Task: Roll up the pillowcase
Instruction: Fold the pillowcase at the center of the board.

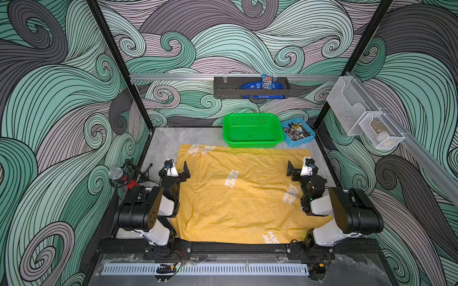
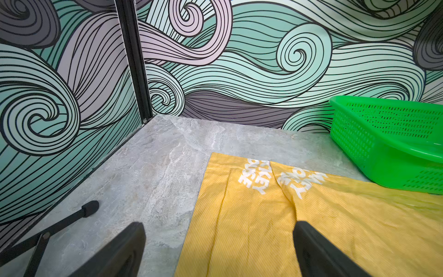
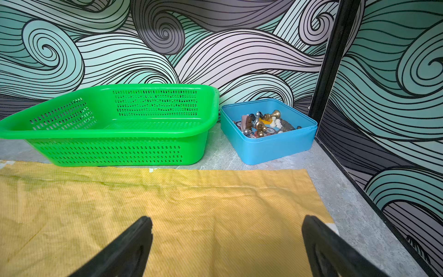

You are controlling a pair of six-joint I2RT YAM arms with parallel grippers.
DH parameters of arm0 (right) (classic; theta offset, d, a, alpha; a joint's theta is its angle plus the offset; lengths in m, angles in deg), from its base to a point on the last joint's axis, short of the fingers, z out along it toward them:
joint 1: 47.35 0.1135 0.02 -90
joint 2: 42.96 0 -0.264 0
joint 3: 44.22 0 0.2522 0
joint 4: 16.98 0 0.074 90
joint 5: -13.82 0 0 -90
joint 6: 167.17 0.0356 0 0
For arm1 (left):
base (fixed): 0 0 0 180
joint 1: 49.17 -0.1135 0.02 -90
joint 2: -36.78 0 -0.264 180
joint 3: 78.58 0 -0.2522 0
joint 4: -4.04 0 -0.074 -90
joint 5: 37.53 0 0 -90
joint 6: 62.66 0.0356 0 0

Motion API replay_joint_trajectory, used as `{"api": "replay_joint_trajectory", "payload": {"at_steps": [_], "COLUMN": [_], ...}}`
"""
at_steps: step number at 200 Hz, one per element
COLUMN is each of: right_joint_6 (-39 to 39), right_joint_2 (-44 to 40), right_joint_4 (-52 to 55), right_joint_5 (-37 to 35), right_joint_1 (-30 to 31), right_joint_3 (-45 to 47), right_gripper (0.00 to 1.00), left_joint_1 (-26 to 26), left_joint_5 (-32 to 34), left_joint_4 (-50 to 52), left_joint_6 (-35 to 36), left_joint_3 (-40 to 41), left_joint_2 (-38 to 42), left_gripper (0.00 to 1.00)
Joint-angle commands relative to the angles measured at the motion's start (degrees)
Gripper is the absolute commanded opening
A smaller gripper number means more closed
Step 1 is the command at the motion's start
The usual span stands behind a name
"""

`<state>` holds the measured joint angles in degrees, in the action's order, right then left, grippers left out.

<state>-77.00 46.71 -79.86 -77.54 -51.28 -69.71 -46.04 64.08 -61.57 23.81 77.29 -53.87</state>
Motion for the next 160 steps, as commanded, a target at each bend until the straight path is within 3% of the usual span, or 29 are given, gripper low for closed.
{"api": "replay_joint_trajectory", "payload": {"at_steps": [1,81,95,115,135,160], "right_joint_6": [-0.2,0.4,0.1,-0.7,-1.0,-0.2], "right_joint_2": [-0.6,-1.2,-3.3,-9.1,-13.3,-15.4], "right_joint_4": [-1.4,-0.4,2.2,14.8,21.5,31.5], "right_joint_5": [0.2,2.3,3.5,4.9,5.3,5.5], "right_joint_1": [0.1,-1.0,-1.0,-0.8,-0.3,-1.1], "right_joint_3": [-0.3,-0.5,-1.5,-5.6,-8.6,-14.1], "right_gripper": [1.00,1.00,1.00,1.00,1.00,1.00], "left_joint_1": [0.1,0.1,0.1,0.1,0.1,-0.4], "left_joint_5": [0.8,-0.5,-2.9,-6.7,-6.7,-7.8], "left_joint_4": [-1.8,-1.1,5.9,22.2,33.8,48.3], "left_joint_6": [0.4,0.8,1.9,2.8,-4.0,-10.3], "left_joint_3": [-0.9,-1.1,-3.5,-10.1,-17.3,-28.7], "left_joint_2": [0.0,0.9,4.5,11.1,12.8,8.6], "left_gripper": [0.99,0.99,0.99,0.99,0.99,0.99]}}
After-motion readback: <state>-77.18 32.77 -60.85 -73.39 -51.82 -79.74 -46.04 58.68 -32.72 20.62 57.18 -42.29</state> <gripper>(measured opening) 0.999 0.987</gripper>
